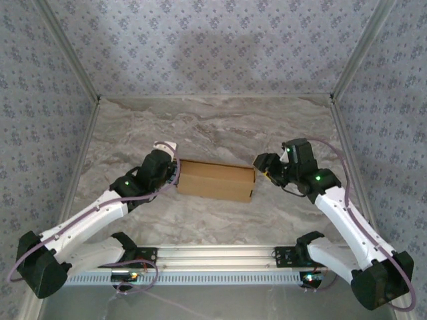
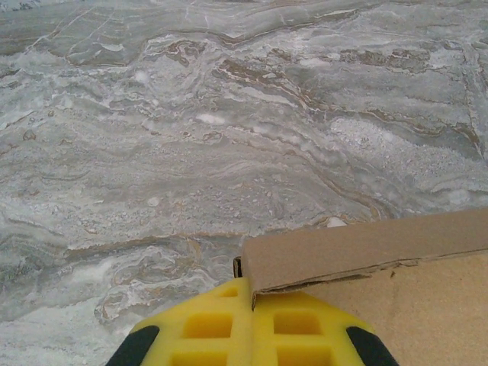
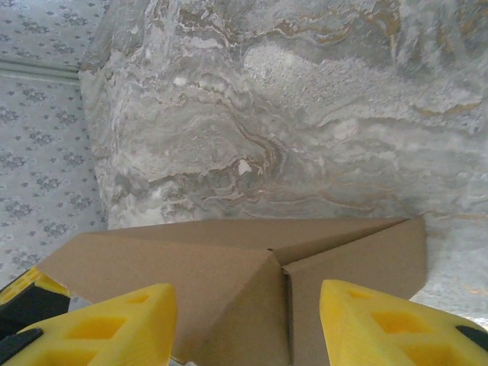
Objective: Fold the paper box
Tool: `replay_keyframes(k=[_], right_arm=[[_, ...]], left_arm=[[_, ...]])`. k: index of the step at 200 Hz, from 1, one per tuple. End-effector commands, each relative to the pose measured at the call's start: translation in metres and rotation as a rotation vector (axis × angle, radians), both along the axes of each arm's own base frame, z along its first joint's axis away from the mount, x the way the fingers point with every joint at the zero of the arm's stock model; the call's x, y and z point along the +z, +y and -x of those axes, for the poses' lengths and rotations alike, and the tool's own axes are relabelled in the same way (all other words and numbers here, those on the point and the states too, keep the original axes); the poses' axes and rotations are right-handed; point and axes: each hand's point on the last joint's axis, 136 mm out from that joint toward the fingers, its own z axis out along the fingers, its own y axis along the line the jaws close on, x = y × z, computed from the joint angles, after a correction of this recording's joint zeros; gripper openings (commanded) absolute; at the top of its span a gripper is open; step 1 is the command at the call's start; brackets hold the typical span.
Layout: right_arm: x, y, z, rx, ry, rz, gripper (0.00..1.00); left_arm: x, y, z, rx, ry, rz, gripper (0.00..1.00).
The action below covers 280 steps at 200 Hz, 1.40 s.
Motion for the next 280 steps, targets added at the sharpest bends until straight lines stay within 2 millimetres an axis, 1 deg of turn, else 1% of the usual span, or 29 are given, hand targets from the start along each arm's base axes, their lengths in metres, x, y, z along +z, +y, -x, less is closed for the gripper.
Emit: replay_keyframes(k=[1,41,72,98,146,177,182,198,212,258,280], right_arm=[[0.008,0.014,0.0,0.007,0.029,-0.065,0.54],[0.009,0.025,0.003,0.032,0.035,-0.082,0.53],[0.011,0.023,0.006,0.04,0.014,-0.041,0.45],[0.005,0.024,0.01,0.051,0.014,-0.002,0.37],[-0.006,0.02,0.021,0.082,-0.017,0.128,0.32],[-0.01,0.015,0.022,0.092,-0.049,0.19,0.29],[-0.014,0.013,0.024,0.095,-0.036,0.21,0.29],[-0.02,0.01,0.026,0.094,-0.032,0.236,0.29],[-0.024,0.008,0.025,0.089,-0.032,0.252,0.29],[-0.027,0.003,0.023,0.07,-0.041,0.287,0.28],[-0.028,0.002,0.022,0.067,-0.045,0.296,0.28]], left_arm=[[-0.004,0.006,0.003,0.009,-0.003,-0.028,0.0],[-0.005,0.004,0.003,0.005,-0.003,-0.027,0.0],[-0.004,0.006,0.003,0.012,-0.01,-0.029,0.0],[-0.005,0.009,0.003,0.028,-0.013,-0.019,0.0],[-0.013,0.014,0.006,0.064,-0.008,0.006,0.0],[-0.016,0.017,0.006,0.091,-0.003,0.026,0.0],[-0.017,0.017,0.006,0.096,-0.003,0.028,0.0],[-0.016,0.018,0.006,0.106,-0.006,0.036,0.07],[-0.015,0.019,0.006,0.108,-0.007,0.04,0.18],[0.001,0.021,0.01,0.092,-0.036,0.057,0.23],[0.008,0.017,0.016,0.043,-0.037,0.062,0.31]])
